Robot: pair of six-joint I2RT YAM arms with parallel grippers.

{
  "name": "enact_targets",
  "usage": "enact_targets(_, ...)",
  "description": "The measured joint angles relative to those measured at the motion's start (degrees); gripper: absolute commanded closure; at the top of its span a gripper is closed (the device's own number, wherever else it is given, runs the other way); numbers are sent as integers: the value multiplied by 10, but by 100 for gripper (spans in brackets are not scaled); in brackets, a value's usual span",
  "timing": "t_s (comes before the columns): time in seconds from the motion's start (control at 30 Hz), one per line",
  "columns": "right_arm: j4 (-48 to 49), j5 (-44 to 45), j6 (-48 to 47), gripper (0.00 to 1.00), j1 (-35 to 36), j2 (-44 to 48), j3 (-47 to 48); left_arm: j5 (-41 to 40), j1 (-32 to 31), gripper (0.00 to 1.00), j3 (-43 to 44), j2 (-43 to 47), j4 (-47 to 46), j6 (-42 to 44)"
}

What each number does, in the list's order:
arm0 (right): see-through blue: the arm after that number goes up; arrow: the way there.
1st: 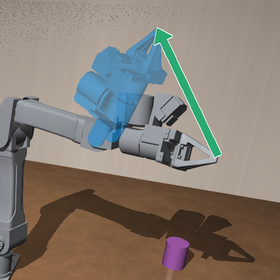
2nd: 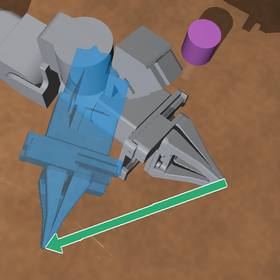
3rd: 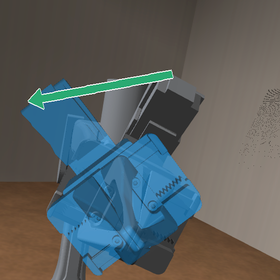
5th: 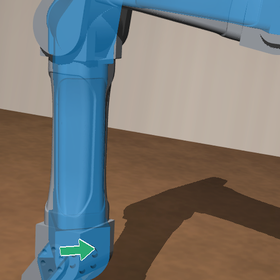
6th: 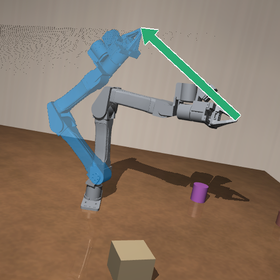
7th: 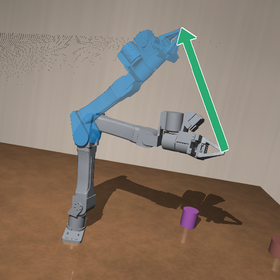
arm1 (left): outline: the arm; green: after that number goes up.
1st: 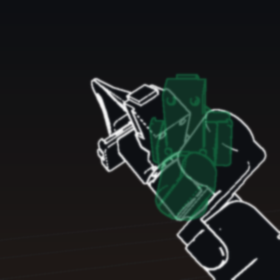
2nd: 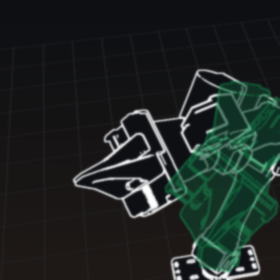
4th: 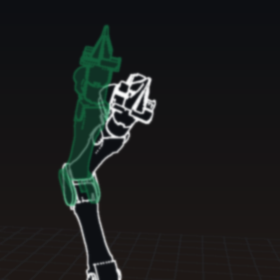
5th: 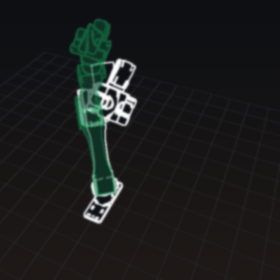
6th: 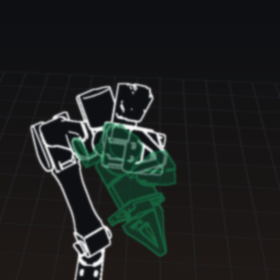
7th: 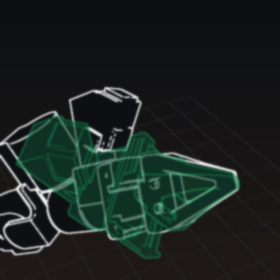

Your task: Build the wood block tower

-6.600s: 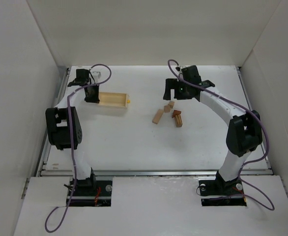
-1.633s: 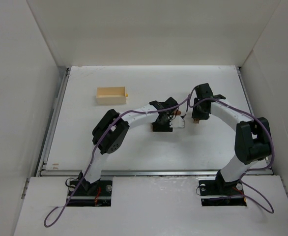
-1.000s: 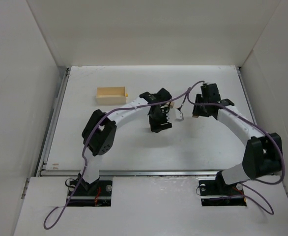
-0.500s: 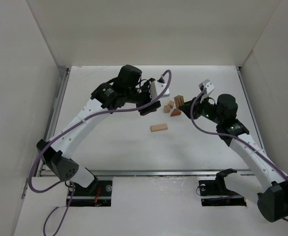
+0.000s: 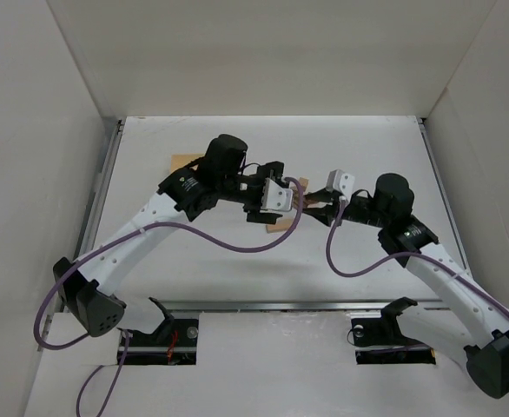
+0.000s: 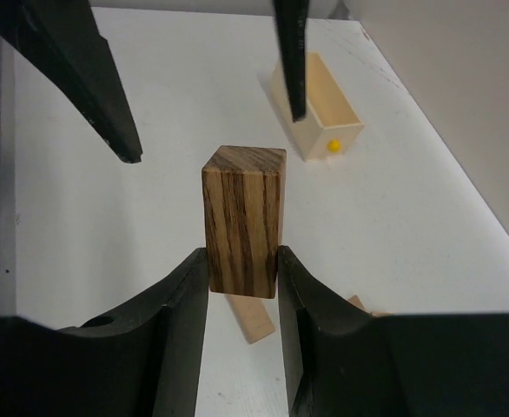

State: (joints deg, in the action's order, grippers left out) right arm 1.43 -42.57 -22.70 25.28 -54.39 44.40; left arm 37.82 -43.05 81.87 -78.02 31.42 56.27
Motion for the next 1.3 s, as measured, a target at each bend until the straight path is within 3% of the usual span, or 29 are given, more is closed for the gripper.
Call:
enact_targets(0.17, -14, -1, -32, 100, 23, -1, 0, 29, -5, 28, 14, -5, -12, 17)
enact_targets(0.37, -24, 4, -52, 100, 33, -1, 0, 29, -25, 38, 24, -24, -19, 19)
enact_targets(0.57, -25, 12, -61, 100, 33, 1, 0, 24, -30, 50, 64, -73, 36, 28)
enact_targets(0.7, -25, 15, -64, 100, 33, 2, 0, 17, -30, 62, 88, -96, 58, 26)
enact_targets(0.93, -28, 14, -70, 100, 33, 2, 0, 15, -30, 100, 91, -99, 73, 25)
enact_targets(0.97, -28, 14, -70, 73, 33, 1, 0, 14, -30, 100, 92, -99, 73, 23)
enact_targets(1.07, -27, 14, -71, 42, 33, -3, 0, 7, -30, 100, 91, -99, 74, 11)
enact_targets(1.1, -27, 18, -72, 24, 34, -5, 0, 2, -30, 100, 91, -99, 75, 5)
enact_targets(1.2, -31, 38, -90, 15, 34, -19, 0, -13, -24, 100, 89, -98, 75, -24)
enact_targets(1.3, -54, 59, -137, 14, 34, -37, 1, -31, 3, 100, 60, -83, 65, -62)
